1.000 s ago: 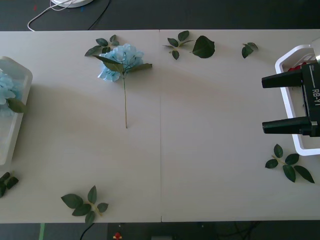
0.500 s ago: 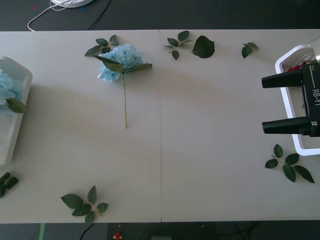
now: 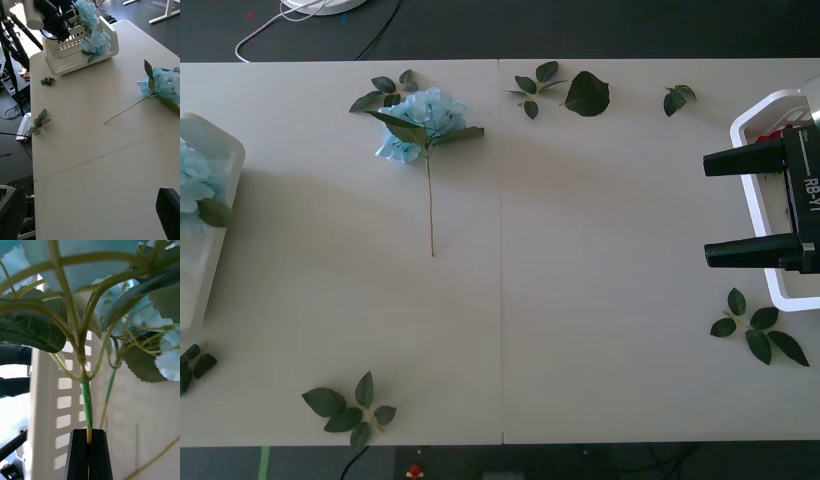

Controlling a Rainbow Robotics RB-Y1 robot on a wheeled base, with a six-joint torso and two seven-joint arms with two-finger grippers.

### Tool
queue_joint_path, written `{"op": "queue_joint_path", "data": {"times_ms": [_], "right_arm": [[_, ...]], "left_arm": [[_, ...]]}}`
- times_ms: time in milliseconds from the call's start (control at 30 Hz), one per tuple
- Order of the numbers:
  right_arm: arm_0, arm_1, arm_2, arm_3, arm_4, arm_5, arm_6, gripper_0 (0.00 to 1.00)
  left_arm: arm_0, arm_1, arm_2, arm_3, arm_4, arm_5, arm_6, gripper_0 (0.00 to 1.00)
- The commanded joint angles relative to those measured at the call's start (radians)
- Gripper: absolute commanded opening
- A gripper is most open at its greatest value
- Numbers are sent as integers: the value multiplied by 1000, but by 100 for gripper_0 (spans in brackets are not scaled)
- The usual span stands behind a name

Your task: Place the red flowers into the right box and the blue flowers into the left box. If a person shows an open palm, hand one flower to the person first, then continue sorting.

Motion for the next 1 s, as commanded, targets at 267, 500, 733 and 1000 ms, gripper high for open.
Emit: {"op": "queue_joint_path", "data": {"times_ms": [267,500,733,1000], "right_arm": [[12,19,5,-23,-13,3,27,100],[12,19,5,-23,-13,3,27,100],[12,19,5,-23,-13,3,27,100],[12,19,5,-23,-13,3,27,100]], "left_arm": [[-57,-35,6,-16,-61,-13,91,100],[-80,-35,84,-67,47,23,80,100],[-181,-35,286,-369,196,476,1,100],[-356,-35,369,-487,412,847,-64,100]]}}
